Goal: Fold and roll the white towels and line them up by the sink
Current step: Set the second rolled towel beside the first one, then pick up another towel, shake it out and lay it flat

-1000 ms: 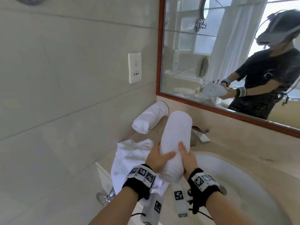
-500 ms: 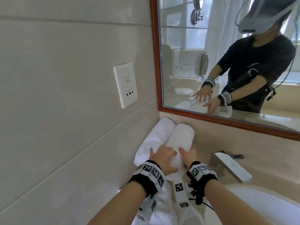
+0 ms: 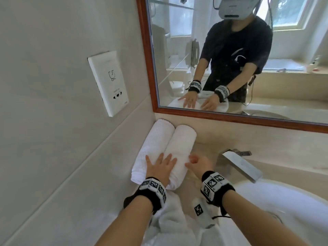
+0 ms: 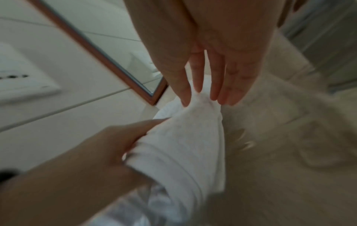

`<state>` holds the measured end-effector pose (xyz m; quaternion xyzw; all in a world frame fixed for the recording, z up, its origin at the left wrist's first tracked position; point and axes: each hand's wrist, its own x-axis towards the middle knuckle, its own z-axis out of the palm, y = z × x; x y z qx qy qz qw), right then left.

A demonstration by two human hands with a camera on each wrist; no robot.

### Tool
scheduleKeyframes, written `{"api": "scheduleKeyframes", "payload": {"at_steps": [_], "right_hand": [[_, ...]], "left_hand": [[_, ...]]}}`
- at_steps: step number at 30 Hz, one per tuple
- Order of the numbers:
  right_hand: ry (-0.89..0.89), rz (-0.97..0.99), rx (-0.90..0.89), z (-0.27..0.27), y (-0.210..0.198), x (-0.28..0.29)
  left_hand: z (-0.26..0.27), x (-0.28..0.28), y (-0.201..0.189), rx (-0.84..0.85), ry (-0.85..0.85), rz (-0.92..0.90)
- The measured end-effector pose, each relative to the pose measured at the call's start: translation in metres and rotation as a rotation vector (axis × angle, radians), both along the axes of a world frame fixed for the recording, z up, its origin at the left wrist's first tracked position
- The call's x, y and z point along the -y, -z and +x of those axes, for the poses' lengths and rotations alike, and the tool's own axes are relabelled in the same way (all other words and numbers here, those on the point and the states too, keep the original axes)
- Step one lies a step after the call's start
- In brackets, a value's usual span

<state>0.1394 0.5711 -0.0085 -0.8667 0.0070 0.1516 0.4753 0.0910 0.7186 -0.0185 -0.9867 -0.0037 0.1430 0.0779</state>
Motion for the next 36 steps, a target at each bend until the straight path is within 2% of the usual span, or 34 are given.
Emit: {"api": "scheduleKeyframes", "payload": {"at_steps": [2,5,6,8,11,15,18,21,23,27,29,32,36], "right_hand": [[-0.171,-0.121,0.008,-0.032,-0.005,0.011],[-0.641,-0.381,-0.17,-0.088,-0.01,0.013],[-0.721,-0.482,-0.217,-0.104,-0.005,0.01],[-0.682,-0.568,-0.225,-0.127,0.009,0.001],[-0.498,-0.522,-0.14,-0.144,0.021,-0.005],[-0.341,-0.217,-0.04,-0.172,0.023,0.002],[-0.076,0.219,-0.068,-0.193,0.014,0.016],[0.275,0.756,-0.147,-0.205,-0.013,0.032],[0.328,0.955,-0.096,-0.213,-0.038,0.043],[0.248,1.078,0.07,-0.234,-0.095,0.056],[0.224,1.142,0.126,-0.249,-0.123,0.067],[0.221,1.284,0.191,-0.271,-0.16,0.099],[0.209,1.381,0.247,-0.308,-0.196,0.164]], "left_hand": [[-0.004,0.003,0.002,-0.005,-0.014,-0.012],[-0.013,0.006,0.001,0.018,-0.024,-0.023],[-0.02,0.007,-0.001,0.034,-0.023,-0.027],[-0.036,0.006,-0.003,0.068,-0.033,-0.03],[-0.072,-0.001,-0.005,0.116,-0.042,-0.04],[-0.116,-0.014,-0.006,0.167,-0.044,-0.13],[-0.14,-0.017,-0.007,0.122,-0.201,-0.307],[-0.167,-0.004,-0.011,-0.072,-0.26,-0.546],[-0.177,0.011,-0.01,-0.107,-0.272,-0.691],[-0.209,0.052,-0.055,-0.041,-0.268,-0.857],[-0.222,0.076,-0.085,0.038,-0.293,-1.007],[-0.23,0.108,-0.106,-0.038,-0.375,-1.253],[-0.229,0.156,-0.106,-0.229,-0.488,-1.498]]}}
